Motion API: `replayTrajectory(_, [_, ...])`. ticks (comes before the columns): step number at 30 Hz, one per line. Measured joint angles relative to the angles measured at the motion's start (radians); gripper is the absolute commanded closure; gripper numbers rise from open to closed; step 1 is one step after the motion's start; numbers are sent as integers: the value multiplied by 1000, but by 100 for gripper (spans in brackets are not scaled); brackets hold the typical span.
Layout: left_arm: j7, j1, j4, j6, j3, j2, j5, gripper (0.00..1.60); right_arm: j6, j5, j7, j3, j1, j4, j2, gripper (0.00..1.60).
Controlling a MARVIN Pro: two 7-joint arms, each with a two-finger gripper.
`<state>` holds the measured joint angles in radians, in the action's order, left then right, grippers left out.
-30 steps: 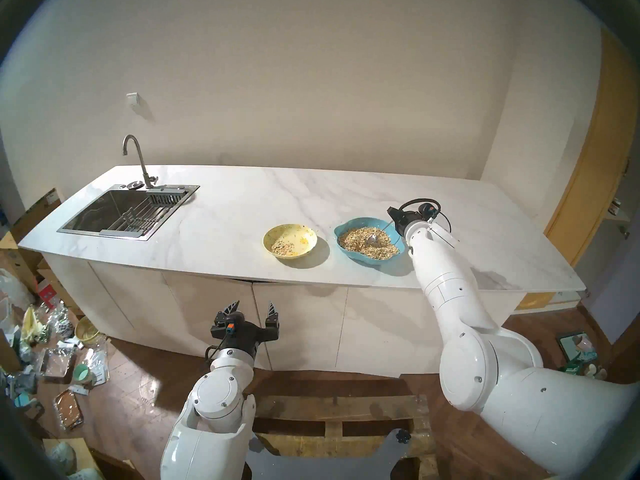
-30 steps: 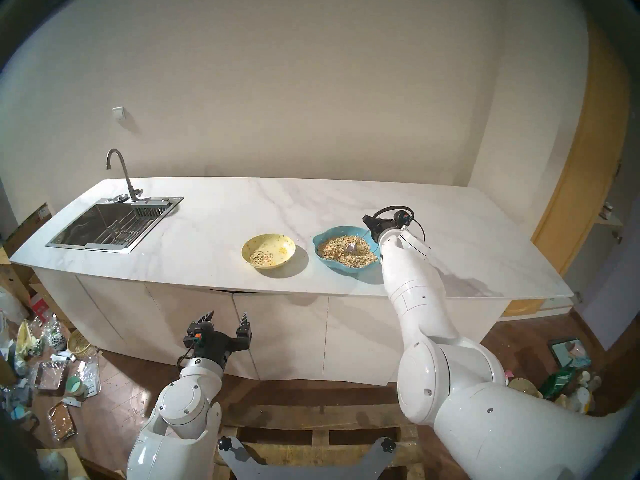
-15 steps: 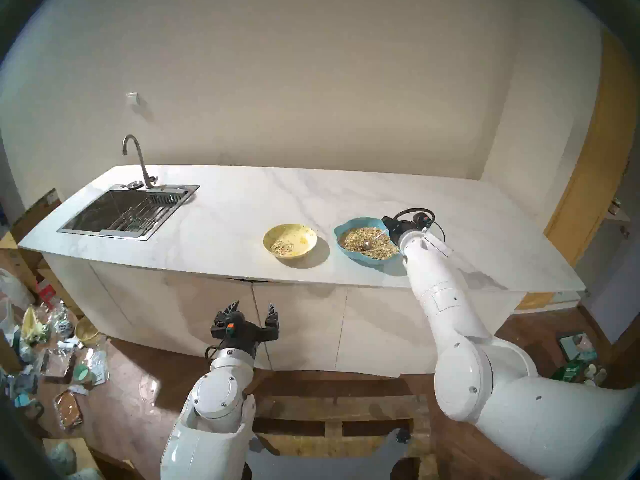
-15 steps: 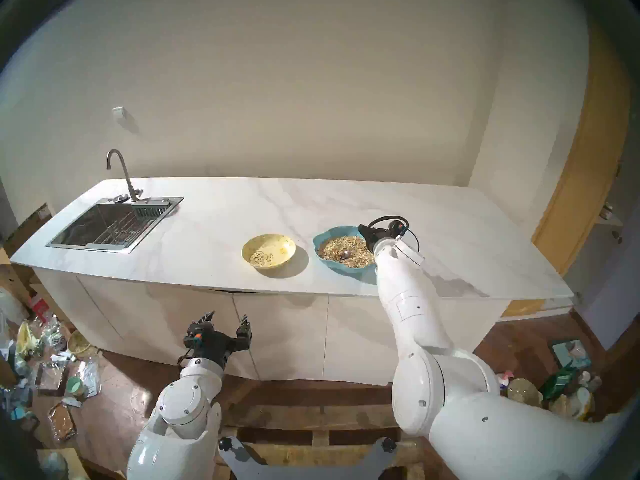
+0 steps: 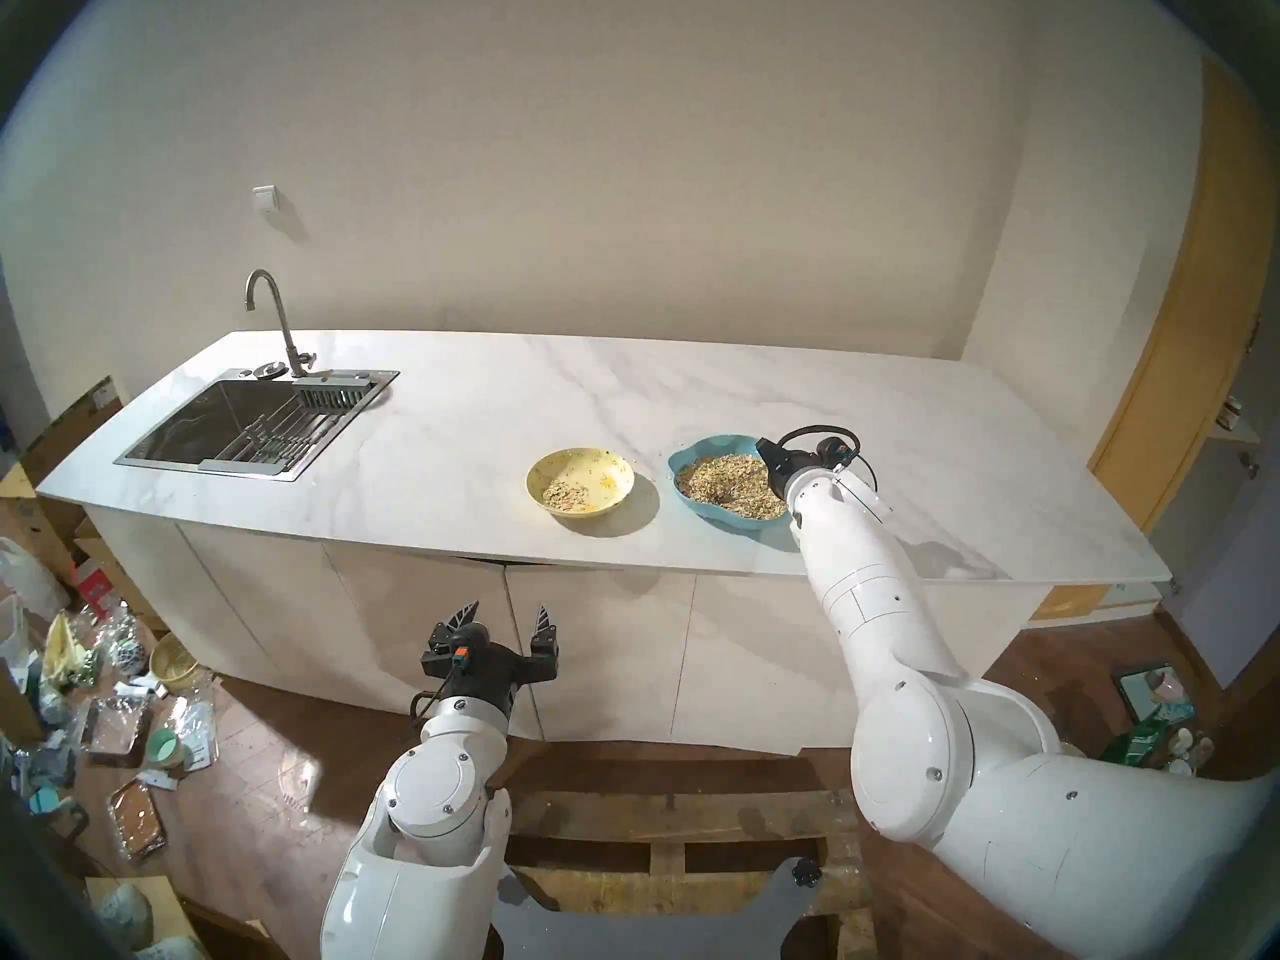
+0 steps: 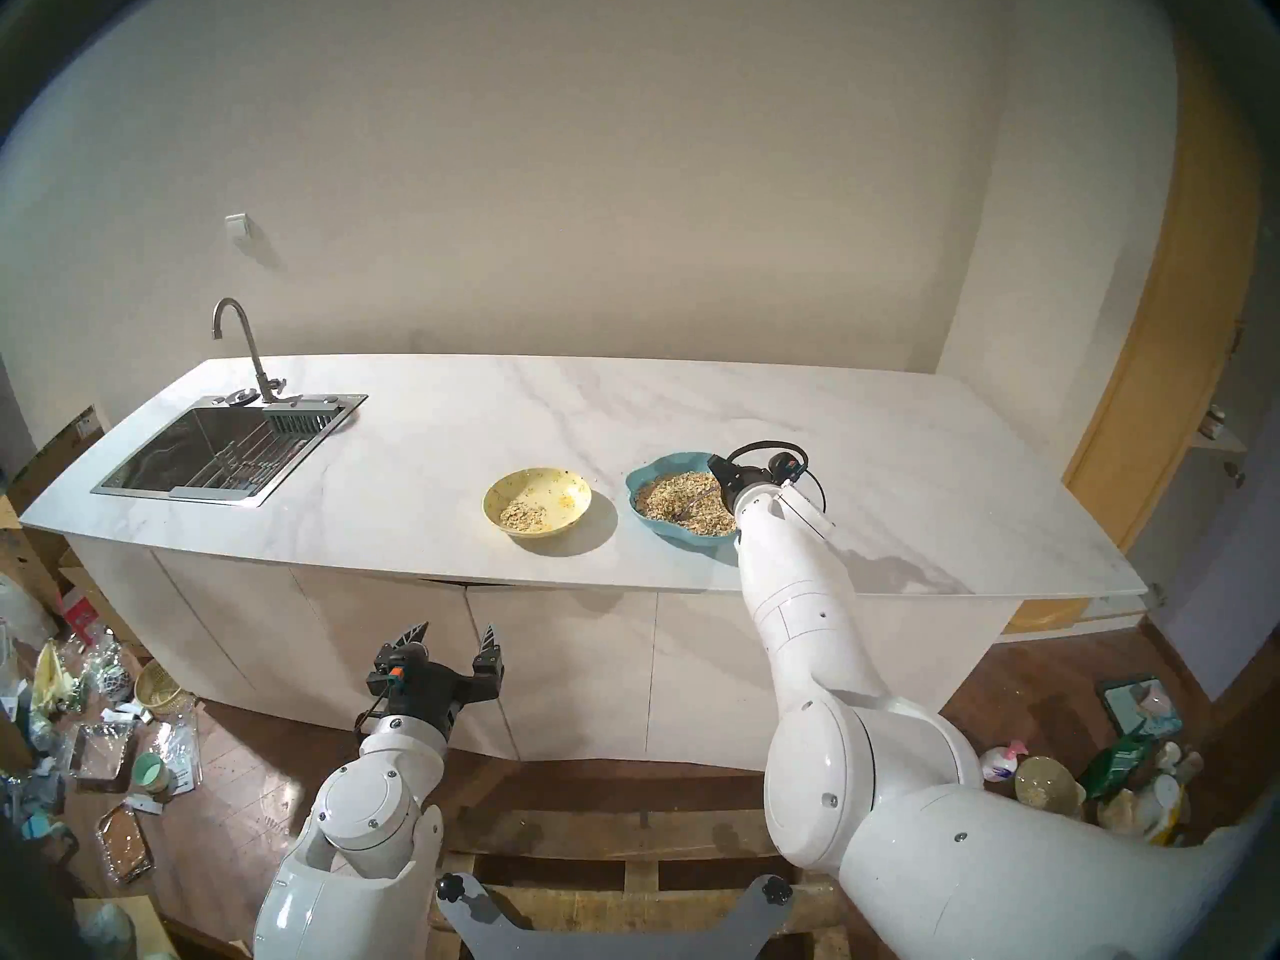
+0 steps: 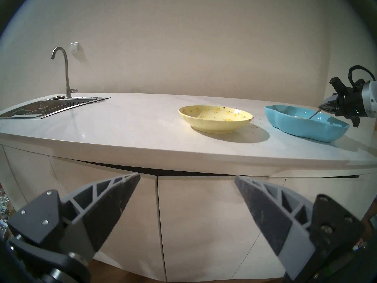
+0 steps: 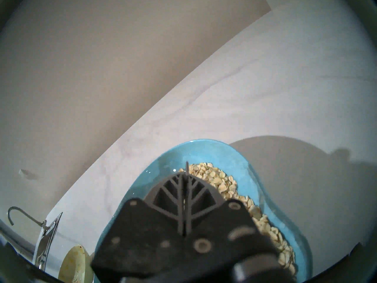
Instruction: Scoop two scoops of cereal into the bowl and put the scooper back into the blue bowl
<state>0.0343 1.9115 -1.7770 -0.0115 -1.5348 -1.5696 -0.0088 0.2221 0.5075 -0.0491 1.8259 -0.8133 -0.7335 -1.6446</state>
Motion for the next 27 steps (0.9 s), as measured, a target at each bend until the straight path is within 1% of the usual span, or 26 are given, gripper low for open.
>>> replayTrajectory(6, [0, 0, 0, 0, 0, 0, 0, 0, -1, 16, -32, 31, 18, 17, -10, 160])
replayTrajectory(16, [0, 0, 0, 0, 0, 0, 0, 0, 3, 41, -91, 81, 32, 13, -33, 160])
replayTrajectory(27, [0, 0, 0, 0, 0, 0, 0, 0, 10, 55, -128, 96, 26, -9, -61, 160])
